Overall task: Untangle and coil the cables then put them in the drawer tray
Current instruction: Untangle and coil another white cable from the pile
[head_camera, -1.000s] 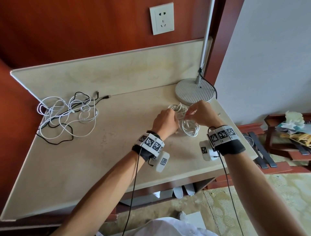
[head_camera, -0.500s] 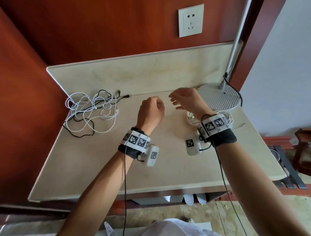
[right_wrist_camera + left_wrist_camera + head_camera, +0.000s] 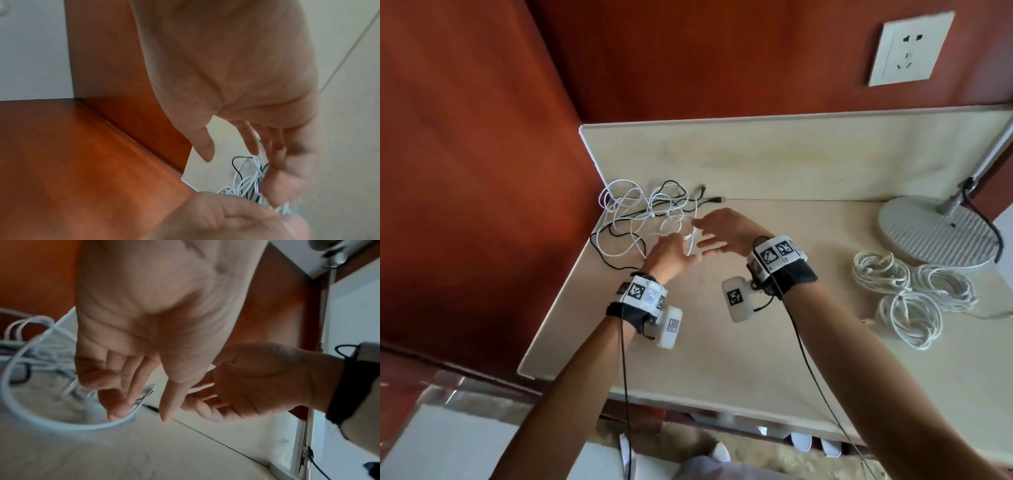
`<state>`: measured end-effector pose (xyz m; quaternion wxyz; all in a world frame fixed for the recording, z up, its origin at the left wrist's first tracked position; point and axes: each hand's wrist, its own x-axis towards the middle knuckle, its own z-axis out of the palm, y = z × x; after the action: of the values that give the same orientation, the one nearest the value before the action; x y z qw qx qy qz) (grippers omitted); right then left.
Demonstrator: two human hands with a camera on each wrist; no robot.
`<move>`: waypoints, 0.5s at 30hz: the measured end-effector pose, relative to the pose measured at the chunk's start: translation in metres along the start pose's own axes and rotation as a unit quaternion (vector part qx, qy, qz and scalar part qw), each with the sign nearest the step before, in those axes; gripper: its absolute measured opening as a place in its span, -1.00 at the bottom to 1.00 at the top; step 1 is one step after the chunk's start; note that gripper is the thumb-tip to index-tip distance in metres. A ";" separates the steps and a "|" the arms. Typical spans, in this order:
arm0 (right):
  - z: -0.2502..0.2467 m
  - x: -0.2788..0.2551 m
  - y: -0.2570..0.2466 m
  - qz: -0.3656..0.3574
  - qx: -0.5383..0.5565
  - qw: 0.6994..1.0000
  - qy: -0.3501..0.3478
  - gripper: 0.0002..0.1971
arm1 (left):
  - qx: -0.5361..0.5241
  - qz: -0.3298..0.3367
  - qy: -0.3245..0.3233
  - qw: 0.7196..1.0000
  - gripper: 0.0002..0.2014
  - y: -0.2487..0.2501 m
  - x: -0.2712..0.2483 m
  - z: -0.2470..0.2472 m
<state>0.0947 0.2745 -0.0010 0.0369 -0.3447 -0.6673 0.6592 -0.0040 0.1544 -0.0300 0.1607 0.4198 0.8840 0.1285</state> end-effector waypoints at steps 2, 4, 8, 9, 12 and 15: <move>0.008 0.015 -0.002 -0.001 0.059 0.998 0.002 -0.74 | -0.006 0.030 -0.052 0.998 -0.70 -0.011 0.004 0.001; 0.012 0.026 -0.005 -0.012 0.113 0.993 -0.012 -0.81 | 0.000 0.047 -0.072 0.996 -0.70 -0.019 0.008 -0.003; 0.015 0.042 -0.006 -0.049 -0.011 0.998 0.049 -0.74 | -0.018 0.089 -0.069 0.993 -0.82 -0.032 0.023 -0.007; 0.015 0.045 -0.005 -0.079 -0.069 0.992 0.066 -0.71 | -0.029 0.102 -0.047 0.993 -0.85 -0.032 0.026 -0.009; 0.006 0.042 -0.011 -0.175 -0.158 0.970 0.066 -0.54 | -0.056 0.134 0.071 0.987 -0.86 -0.025 0.031 -0.023; -0.006 0.042 -0.013 -0.263 -0.217 0.940 0.010 -0.24 | -0.135 0.188 0.147 0.962 -0.84 -0.010 0.037 -0.046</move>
<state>0.0600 0.3021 -0.0058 0.1403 -0.1634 -0.8605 0.4617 -0.0512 0.1727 0.0017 0.0571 0.5289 0.7777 0.3351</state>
